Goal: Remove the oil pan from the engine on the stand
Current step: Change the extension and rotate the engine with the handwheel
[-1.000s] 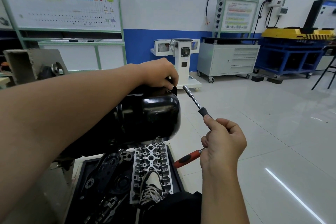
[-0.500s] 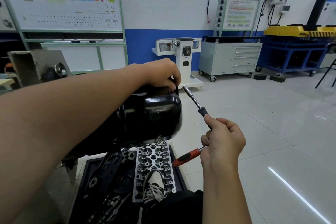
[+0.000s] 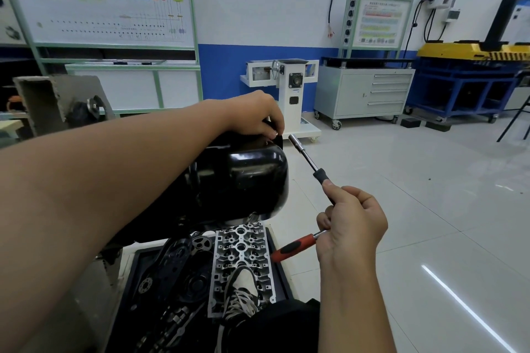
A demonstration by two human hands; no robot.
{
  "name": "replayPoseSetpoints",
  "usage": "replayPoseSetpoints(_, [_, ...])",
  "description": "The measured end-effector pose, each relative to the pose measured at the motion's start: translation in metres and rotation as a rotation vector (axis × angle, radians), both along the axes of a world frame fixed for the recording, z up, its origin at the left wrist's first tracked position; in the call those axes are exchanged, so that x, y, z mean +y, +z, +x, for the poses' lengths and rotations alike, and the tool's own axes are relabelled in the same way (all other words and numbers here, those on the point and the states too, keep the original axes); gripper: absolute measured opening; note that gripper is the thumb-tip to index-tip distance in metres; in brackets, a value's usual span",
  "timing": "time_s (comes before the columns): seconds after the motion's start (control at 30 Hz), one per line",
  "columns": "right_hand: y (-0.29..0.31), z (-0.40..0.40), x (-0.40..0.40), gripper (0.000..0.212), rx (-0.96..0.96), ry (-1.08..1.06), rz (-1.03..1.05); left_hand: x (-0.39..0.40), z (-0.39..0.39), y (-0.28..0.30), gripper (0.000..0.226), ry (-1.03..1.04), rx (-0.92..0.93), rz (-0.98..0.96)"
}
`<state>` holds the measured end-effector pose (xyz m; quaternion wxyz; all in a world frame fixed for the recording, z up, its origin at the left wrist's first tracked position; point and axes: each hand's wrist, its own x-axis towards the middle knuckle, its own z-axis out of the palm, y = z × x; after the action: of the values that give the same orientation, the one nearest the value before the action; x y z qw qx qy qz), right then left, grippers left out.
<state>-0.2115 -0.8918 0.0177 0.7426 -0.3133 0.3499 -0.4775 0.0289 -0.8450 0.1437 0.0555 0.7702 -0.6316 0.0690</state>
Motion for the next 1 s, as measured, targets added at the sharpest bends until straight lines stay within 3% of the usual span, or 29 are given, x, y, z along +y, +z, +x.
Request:
replayPoseSetpoints(0.3, [-0.0001, -0.0006, -0.0011, 0.028, -0.005, 0.004, 0.009, -0.0044, -0.0026, -0.0001, 0.026, -0.005, 0.028, 0.084])
replayPoseSetpoints(0.6, [0.0003, 0.0012, -0.0012, 0.028, -0.008, 0.004, 0.011, -0.0074, 0.0027, -0.0034, 0.010, 0.006, 0.082, -0.038])
replayPoseSetpoints(0.8, [-0.0001, 0.0008, -0.0020, 0.028, -0.011, 0.008, 0.018, -0.0068, -0.0014, -0.0016, 0.026, 0.018, 0.145, 0.091])
replayPoseSetpoints(1.0, [-0.0001, 0.0001, -0.0013, 0.028, -0.009, 0.010, 0.021, -0.0090, 0.0009, -0.0055, 0.014, 0.055, 0.093, -0.036])
